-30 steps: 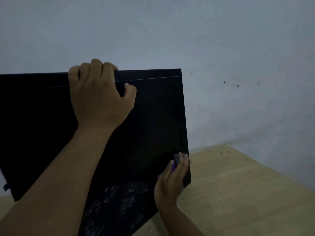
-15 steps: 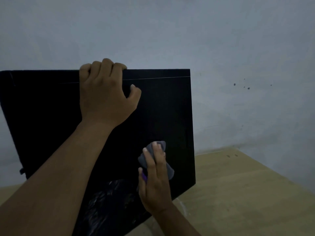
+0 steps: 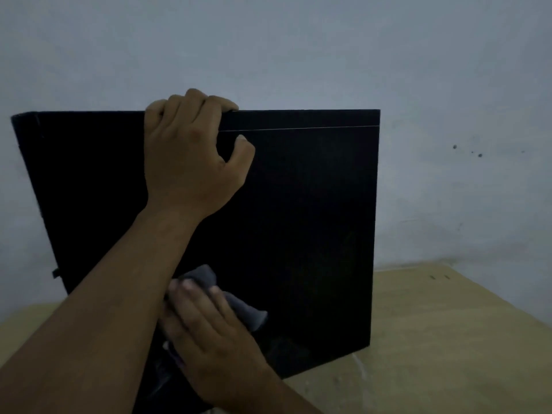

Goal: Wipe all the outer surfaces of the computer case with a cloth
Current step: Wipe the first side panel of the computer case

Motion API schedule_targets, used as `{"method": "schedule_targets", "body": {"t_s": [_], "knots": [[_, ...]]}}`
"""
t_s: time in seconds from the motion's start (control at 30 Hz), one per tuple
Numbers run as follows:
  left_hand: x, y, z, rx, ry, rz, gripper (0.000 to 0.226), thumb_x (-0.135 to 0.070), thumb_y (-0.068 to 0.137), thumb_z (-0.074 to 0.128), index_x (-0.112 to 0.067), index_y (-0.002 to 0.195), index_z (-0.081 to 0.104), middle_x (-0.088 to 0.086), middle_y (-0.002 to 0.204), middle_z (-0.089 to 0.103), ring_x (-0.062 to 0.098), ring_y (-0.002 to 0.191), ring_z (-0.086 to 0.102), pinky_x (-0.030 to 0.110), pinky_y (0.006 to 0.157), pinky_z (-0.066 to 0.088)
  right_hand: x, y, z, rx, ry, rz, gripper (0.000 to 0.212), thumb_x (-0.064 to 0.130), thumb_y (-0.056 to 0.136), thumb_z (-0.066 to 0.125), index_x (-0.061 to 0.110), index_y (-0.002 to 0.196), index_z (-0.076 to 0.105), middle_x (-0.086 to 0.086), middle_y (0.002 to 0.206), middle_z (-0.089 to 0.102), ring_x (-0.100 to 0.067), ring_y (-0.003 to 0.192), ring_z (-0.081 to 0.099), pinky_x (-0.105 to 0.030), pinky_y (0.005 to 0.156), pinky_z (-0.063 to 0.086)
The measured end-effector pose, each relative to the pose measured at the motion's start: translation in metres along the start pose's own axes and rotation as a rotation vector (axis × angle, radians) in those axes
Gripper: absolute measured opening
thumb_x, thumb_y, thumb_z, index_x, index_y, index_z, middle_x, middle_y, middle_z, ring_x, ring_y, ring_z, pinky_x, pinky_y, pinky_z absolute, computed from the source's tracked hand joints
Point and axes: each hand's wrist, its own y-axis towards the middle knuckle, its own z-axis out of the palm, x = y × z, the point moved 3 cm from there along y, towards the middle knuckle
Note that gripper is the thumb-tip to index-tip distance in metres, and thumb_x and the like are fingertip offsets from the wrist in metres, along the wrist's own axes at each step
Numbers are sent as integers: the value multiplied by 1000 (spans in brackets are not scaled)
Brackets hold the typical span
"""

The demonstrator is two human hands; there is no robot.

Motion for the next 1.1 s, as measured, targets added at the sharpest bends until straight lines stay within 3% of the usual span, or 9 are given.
{"method": "schedule_targets", "body": {"t_s": [0.1, 0.27, 0.37, 0.5, 0.73, 0.83, 0.97, 1.1], "knots": [[17, -2, -9, -5, -47, -17, 33, -36, 86, 55, -18, 112, 67, 0, 104, 62, 20, 99, 55, 26, 101, 24, 9, 20, 8, 75, 30, -153, 51, 21, 105, 46, 8, 152, 31, -9, 161, 24, -22, 152, 9, -41, 123, 17], [27, 0, -16, 22, -140, -44, 35, -38, 87, 50, -21, 112, 67, -10, 101, 57, 10, 98, 52, 18, 97, 19, -12, 4, -3, 213, -166, -398, 49, 16, 107, 35, 8, 154, 27, -8, 163, 18, -22, 152, 8, -39, 124, 10], [31, 2, -21, 64, -197, -57, 36, -39, 88, 48, -21, 113, 66, -15, 101, 53, 3, 96, 47, 19, 98, 20, -44, -25, -20, 235, -223, -329, 53, 19, 105, 39, 12, 156, 25, -6, 165, 14, -20, 152, 10, -37, 124, 9], [42, 3, -31, 192, -245, 16, 39, -38, 91, 50, -18, 122, 63, -8, 110, 63, 10, 103, 56, 20, 102, 23, -75, -48, -34, 192, -230, -111, 54, 27, 104, 44, 14, 154, 28, -7, 164, 18, -23, 151, 18, -41, 123, 16], [96, -9, -69, 209, -135, -37, 47, -44, 91, 46, -16, 125, 63, -1, 118, 66, 18, 110, 58, 32, 106, 32, -12, 29, -10, 67, -132, -115, 52, 24, 103, 52, 11, 151, 37, -11, 160, 26, -25, 150, 20, -44, 123, 17], [113, -13, -81, 202, -141, -70, 47, -45, 91, 43, -16, 122, 64, -1, 116, 66, 20, 108, 59, 36, 107, 35, 31, 61, 12, 107, -77, -198, 50, 24, 105, 47, 8, 151, 35, -11, 161, 23, -25, 151, 16, -43, 123, 15], [114, -14, -80, 178, -186, -141, 40, -41, 93, 43, -18, 117, 66, -5, 113, 65, 15, 107, 56, 28, 105, 31, 52, 49, 34, 301, -143, -431, 50, 22, 107, 34, 7, 155, 25, -11, 164, 14, -25, 153, 5, -42, 124, 10], [114, -16, -77, 140, -250, -181, 36, -37, 94, 43, -17, 112, 67, -8, 109, 64, 12, 105, 55, 22, 101, 28, 34, 31, 21, 453, -195, -743, 47, 16, 105, 31, 11, 152, 33, -8, 163, 22, -22, 151, 14, -38, 124, -1]]}}
